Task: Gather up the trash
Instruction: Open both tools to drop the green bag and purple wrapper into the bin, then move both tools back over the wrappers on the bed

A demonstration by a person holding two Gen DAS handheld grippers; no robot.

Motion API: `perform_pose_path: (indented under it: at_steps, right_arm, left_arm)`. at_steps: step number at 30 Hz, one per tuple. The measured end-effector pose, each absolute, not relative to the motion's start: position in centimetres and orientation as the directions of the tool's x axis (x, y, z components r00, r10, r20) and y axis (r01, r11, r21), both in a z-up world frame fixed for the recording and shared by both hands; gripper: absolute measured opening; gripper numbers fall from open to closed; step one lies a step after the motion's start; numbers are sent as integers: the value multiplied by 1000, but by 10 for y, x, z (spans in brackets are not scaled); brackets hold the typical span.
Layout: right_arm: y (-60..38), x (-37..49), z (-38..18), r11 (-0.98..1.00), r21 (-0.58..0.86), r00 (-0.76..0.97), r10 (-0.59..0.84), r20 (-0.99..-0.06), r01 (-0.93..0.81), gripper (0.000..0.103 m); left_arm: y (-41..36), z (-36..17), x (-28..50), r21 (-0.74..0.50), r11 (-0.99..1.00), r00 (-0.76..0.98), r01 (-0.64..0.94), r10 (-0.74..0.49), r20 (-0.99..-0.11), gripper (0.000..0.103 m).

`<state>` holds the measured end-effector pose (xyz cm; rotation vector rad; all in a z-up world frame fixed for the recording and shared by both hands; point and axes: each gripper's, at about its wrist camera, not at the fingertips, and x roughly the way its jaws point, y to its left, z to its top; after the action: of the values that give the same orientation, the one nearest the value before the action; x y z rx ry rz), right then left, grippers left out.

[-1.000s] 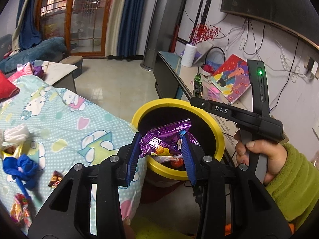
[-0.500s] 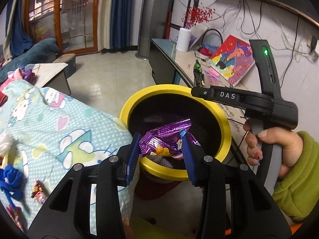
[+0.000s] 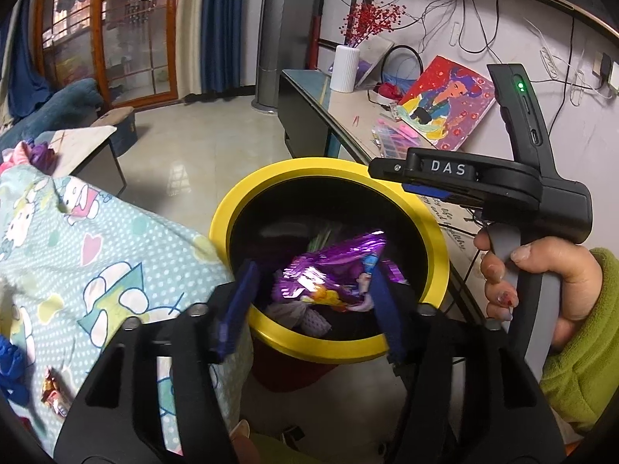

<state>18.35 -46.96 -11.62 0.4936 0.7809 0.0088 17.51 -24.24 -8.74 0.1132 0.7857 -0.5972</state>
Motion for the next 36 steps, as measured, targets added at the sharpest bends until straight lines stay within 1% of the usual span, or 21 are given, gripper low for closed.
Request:
perform_pose_path:
  at_steps: [2, 3, 5, 7, 11, 13, 22, 32, 36]
  right_arm:
    - [-471, 183, -116, 885, 428, 718, 177, -673, 183, 60]
    - [-471, 182, -116, 886, 425, 720, 171, -672, 186, 61]
    - [-470, 182, -114, 887, 425, 724, 172, -668, 181, 61]
    - [-468, 181, -112, 888, 425, 730, 171, -662, 176, 64]
    - [-463, 180, -106, 894, 419, 741, 173, -649, 158, 66]
    - [-462, 180, -104, 895, 419, 742, 175, -647, 155, 66]
    - [-449, 178, -96, 902, 415, 752, 191, -630, 119, 67]
    - [-411, 170, -73, 914, 406, 760, 260, -595, 6, 67]
    - [-389, 164, -61, 918, 393, 761, 294, -579, -56, 71]
  left_arm:
    - [-241, -87, 175, -126, 832, 556, 540, -465, -689, 65]
    - [-239, -86, 174, -128, 834, 560, 536, -465, -685, 71]
    - [-236, -85, 173, -135, 836, 562, 532, -468, -682, 73]
    - [-232, -82, 171, -141, 840, 570, 524, -468, -675, 82]
    - [-223, -75, 168, -154, 852, 592, 501, -467, -657, 87]
    - [-218, -72, 166, -150, 860, 608, 487, -458, -649, 92]
    - [-195, -55, 159, -134, 897, 680, 421, -409, -608, 92]
    - [-153, -37, 149, -131, 942, 763, 308, -327, -558, 92]
    - [-133, -33, 144, -135, 955, 786, 264, -294, -543, 92]
